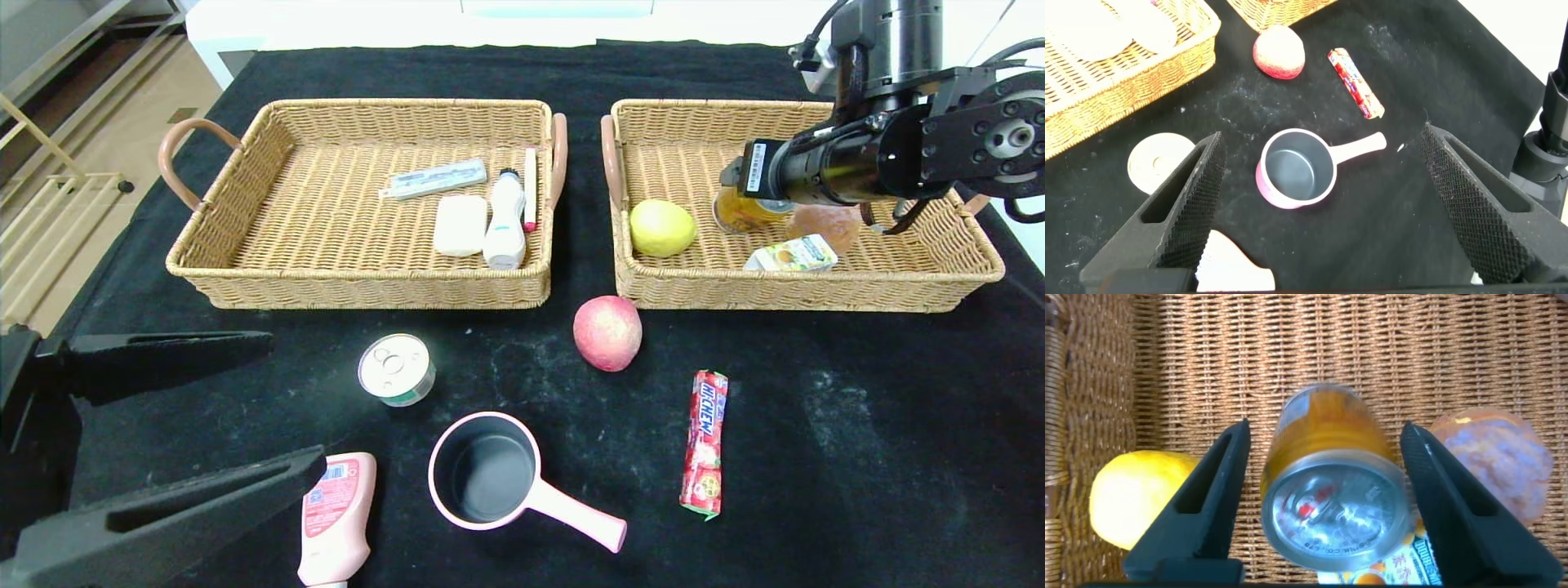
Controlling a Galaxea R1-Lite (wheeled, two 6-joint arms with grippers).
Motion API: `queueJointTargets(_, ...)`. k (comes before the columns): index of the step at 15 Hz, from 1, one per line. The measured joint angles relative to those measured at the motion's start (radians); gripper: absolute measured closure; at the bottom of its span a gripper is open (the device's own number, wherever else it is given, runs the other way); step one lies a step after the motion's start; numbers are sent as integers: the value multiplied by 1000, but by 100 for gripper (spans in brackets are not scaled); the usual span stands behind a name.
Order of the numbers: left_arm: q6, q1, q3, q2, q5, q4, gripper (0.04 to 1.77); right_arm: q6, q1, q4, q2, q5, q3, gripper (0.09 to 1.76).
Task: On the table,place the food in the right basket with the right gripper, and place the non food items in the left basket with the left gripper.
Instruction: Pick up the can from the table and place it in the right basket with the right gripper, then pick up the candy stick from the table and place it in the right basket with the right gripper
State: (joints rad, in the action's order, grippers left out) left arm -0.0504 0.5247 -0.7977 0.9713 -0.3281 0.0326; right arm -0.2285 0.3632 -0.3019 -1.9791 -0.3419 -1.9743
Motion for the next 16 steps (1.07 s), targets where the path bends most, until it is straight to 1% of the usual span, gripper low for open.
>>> queueJointTargets(4,0,0,1,0,-1,0,9,0,1,-6,0,0,0,35)
queueJointTargets(7,0,0,2,0,-1,-1,9,-1,10,-15,19,0,5,28)
queueJointTargets(8,0,0,2,0,-1,-2,9,-1,23,-31,35,-1,11,27)
queueJointTargets(11,-7,1,2,0,-1,-3,9,0,83,-163,105,-44,33,22)
queueJointTargets(14,-8,1,2,-4,-1,-4,9,-8,110,-197,185,-51,102,20)
queueJointTargets(16,-9,0,2,-7,-1,-4,9,-28,128,-216,243,-52,175,18)
